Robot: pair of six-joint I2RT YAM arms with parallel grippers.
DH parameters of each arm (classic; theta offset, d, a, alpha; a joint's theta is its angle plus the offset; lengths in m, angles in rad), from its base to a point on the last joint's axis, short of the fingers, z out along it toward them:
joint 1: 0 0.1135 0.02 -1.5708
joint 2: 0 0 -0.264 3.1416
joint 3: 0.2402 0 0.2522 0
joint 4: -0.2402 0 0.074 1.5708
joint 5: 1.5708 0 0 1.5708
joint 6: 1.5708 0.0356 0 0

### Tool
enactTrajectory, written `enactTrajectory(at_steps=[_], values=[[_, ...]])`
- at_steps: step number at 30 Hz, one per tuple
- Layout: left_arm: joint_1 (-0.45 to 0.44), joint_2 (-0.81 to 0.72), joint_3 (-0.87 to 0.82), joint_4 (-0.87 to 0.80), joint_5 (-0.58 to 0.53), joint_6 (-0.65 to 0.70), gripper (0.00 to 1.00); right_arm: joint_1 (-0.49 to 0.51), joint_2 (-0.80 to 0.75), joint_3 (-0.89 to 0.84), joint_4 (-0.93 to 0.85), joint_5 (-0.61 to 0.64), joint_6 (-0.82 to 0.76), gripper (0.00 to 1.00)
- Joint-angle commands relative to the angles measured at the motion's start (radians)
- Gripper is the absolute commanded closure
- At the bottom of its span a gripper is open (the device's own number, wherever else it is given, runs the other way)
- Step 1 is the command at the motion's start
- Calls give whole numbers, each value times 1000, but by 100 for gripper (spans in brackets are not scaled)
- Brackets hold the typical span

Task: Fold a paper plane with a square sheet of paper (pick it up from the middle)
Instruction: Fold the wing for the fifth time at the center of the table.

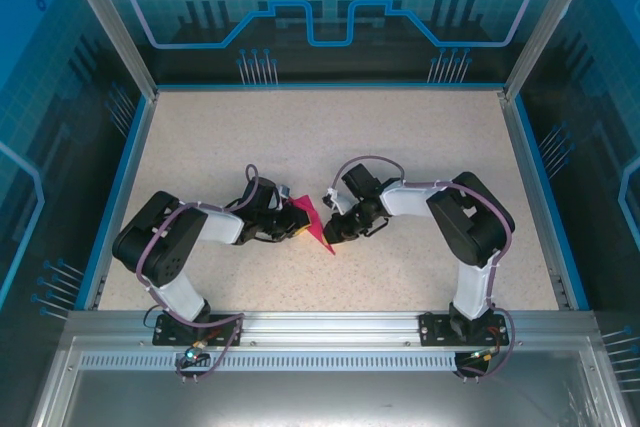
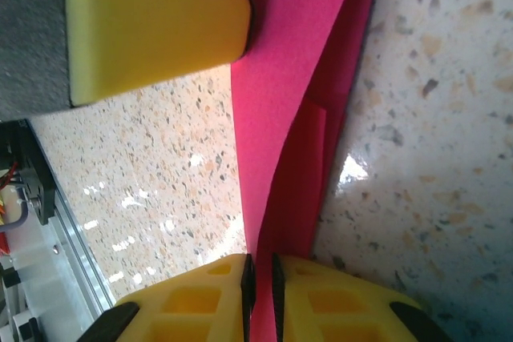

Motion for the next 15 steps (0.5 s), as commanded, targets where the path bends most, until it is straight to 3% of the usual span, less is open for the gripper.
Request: enactTrajectory(at_steps=[1, 10, 15], values=[[5, 40, 19, -41, -26, 20, 84, 10, -20, -23, -57, 20, -24, 83], [5, 40, 27, -83, -47, 18, 85, 20, -4, -14, -103, 110, -22, 88], [5, 39, 31, -100, -49, 22, 86, 30, -134, -16, -109, 130, 1, 80]])
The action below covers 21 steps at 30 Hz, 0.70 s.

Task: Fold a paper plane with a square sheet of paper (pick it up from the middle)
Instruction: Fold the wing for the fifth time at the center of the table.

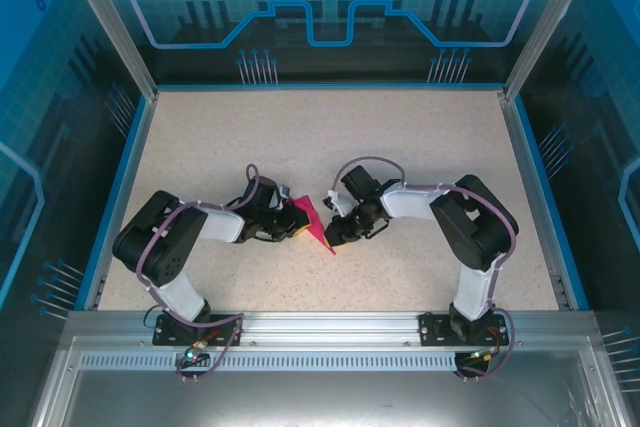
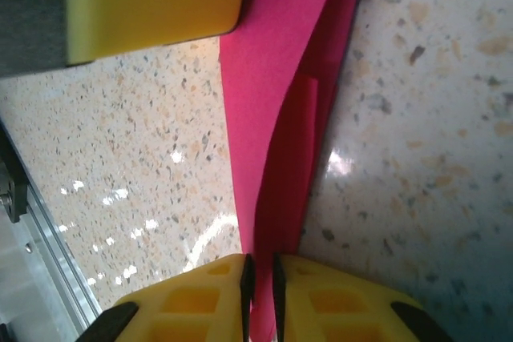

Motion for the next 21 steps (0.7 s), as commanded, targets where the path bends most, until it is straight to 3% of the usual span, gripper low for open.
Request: enactTrajectory(at_steps=[1, 5, 15, 21], values=[[6, 37, 15, -65, -46, 24, 86, 12, -115, -5, -73, 64, 12, 80], [6, 38, 18, -69, -44, 27, 86, 33, -160, 28, -87, 104, 31, 82], [6, 40, 20, -79, -49, 23, 86, 108, 30, 178, -84, 106, 65, 99], [5, 48, 42, -124, -57, 25, 88, 105, 79, 202, -144, 157, 59, 100]])
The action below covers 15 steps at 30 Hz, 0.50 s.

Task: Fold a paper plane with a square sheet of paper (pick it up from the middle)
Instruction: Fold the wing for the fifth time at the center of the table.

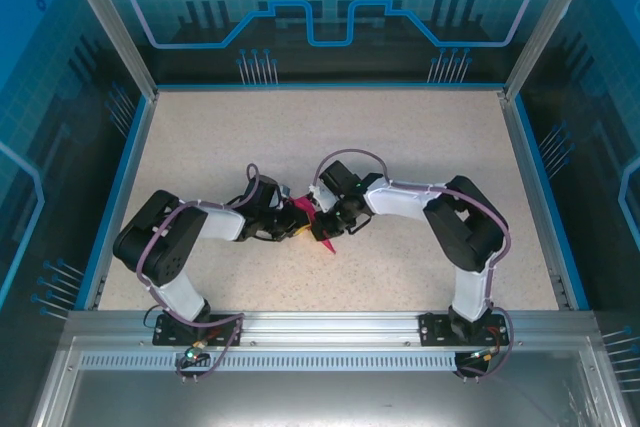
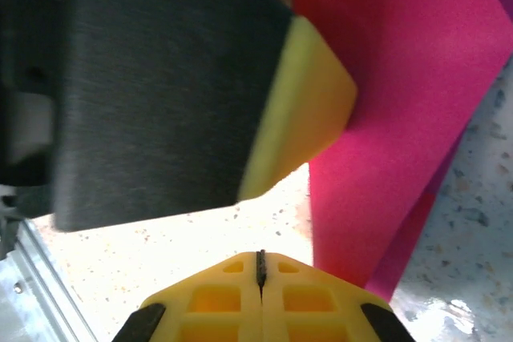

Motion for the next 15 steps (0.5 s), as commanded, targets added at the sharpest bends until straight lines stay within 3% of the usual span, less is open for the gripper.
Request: enactTrajectory(at_steps=[1, 15], values=[[5, 48, 24, -90, -56, 28, 88, 3, 24, 26, -62, 33, 6, 100], [7, 87, 48, -137, -85, 15, 89, -18, 24, -26, -113, 59, -19, 100]])
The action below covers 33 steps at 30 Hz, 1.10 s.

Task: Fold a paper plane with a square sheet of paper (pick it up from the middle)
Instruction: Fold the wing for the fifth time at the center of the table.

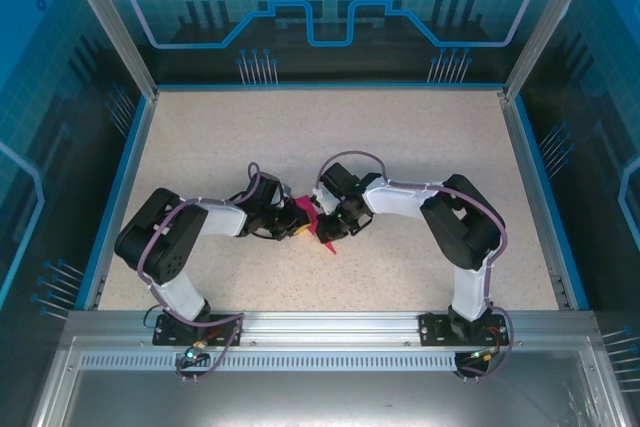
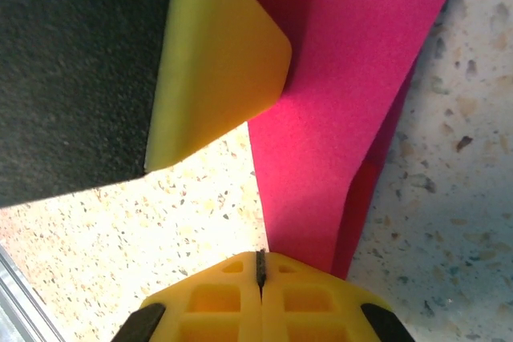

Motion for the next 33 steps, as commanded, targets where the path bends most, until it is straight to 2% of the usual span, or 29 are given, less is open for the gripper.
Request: enactTrajectory(at_steps=[1, 23, 29, 33], values=[[5, 73, 5, -61, -88, 16, 89, -12, 8, -31, -60, 8, -16, 100], [19, 108, 4, -108, -116, 3, 90, -35, -97, -201, -111, -30, -68, 100], [20, 97, -1, -97, -106, 5, 90, -43, -184, -299, -114, -39, -78, 100], [20, 86, -1, -78, -87, 17, 90, -50, -275, -278, -66, -54, -73, 100]])
